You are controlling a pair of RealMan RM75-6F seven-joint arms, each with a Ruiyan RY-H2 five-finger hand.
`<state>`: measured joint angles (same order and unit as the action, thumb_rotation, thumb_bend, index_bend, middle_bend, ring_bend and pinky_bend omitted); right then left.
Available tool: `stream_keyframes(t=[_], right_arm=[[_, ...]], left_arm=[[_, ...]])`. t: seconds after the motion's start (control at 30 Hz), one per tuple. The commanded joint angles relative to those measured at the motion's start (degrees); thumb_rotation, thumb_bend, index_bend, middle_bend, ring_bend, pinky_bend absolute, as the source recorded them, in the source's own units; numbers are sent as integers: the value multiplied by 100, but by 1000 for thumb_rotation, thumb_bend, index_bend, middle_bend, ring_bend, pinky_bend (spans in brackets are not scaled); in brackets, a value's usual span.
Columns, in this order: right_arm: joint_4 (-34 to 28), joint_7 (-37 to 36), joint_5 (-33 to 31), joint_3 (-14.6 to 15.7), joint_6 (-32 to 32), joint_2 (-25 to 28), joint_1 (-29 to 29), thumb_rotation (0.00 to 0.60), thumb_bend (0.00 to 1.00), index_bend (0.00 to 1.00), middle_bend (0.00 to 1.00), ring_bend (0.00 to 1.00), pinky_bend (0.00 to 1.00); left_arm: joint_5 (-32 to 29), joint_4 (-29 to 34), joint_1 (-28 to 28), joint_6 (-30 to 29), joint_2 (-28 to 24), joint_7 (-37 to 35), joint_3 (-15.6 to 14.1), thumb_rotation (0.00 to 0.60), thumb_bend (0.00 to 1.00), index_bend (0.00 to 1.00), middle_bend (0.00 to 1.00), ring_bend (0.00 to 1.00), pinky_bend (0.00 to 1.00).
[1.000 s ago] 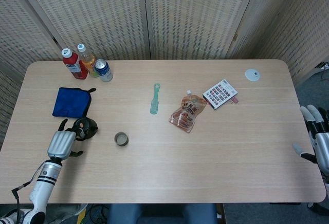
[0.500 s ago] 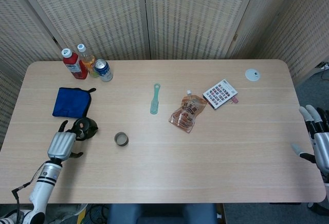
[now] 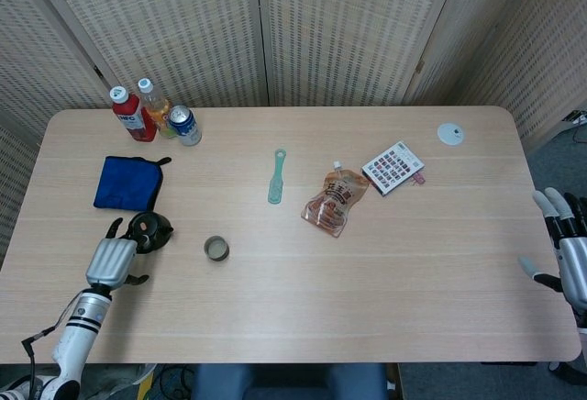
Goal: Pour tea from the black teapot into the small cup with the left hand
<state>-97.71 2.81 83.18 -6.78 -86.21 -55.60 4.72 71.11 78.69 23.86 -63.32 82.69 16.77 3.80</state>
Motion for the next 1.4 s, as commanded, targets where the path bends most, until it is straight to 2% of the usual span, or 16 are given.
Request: stream_keyframes(t=[0.03,0.8,1.17,1.37,1.4], right_arm=[[-6,4,0,-1,-6,1,-3,600,160,106,73,0,65],[-13,32,-16,7,-22,-28,-26,600,160,106,73,0,65],[-5,25,-24,-18,-50,-45,-27,600,160,106,73,0,65],[-3,20,-29,-31,-57,-49,-24,600,160,106,73,0,65],[-3,19,-32,-34,-54,-50,-21,600,161,106,73,0,65]], left_arm=[[-2,-8,-4,6,5,-9,-3,600,88,446,433,461,0],[22,58,-42,117,-16,47,-133,600,88,468,477,501,0],[-39,141,38,276,-160,-103,-52,600,88,658,696,715,0],[-88,166,91,363,-248,-235,15,600,77,762,782,778,0],[-104,173,102,385,-263,-267,31,586,68,778,795,789,0]])
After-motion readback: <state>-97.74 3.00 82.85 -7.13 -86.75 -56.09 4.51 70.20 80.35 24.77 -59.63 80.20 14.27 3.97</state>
